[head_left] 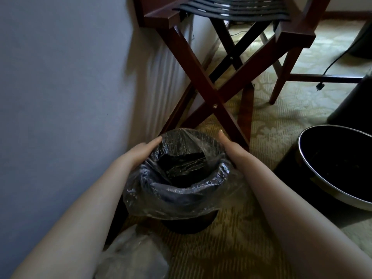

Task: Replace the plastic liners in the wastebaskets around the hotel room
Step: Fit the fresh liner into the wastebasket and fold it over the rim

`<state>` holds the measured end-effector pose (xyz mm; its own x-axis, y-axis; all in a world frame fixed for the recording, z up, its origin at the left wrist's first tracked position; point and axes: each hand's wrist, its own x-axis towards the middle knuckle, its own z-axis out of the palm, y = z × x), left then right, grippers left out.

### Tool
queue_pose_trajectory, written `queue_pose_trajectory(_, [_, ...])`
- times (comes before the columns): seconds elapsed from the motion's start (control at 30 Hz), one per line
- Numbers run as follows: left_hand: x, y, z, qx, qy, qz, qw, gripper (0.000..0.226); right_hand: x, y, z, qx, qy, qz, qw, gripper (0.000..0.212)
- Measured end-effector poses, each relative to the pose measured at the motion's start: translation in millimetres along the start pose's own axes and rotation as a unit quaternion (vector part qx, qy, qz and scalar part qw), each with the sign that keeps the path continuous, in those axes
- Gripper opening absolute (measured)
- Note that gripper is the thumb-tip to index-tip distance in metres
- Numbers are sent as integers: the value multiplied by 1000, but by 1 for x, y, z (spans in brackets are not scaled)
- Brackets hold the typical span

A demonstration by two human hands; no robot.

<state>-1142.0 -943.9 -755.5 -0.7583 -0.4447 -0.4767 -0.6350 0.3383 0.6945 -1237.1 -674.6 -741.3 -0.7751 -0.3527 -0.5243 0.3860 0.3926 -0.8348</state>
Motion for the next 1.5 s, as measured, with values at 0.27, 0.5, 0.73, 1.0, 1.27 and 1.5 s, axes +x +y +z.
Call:
queue_pose_trajectory(0.27, [-50,10,-11,170,289,191,923,34,-38,-12,49,-368,119,-355,851,38])
queue_pose_trajectory(0.5, [-65,6,-7,170,216,52,960,56,-99,9,124,-523,14,-449,724,38])
queue_pose_trajectory(0.73, [-58,-15,21,-220,24,-26,975,80,-108,41,106,-615,-20,-385,687,31])
queue_pose_trajectory(1.0, [-56,-12,28,-21,124,-16,992,66,-100,62,57,-543,17,-505,671,37])
queue_pose_trajectory(1.27, [-98,20,54,363,53,373,852,41,-87,17,28,-353,170,-485,781,27])
queue_pose_trajectory(1.5, [-103,39,59,468,-196,141,850,40,-77,14,23,-457,60,-454,762,33])
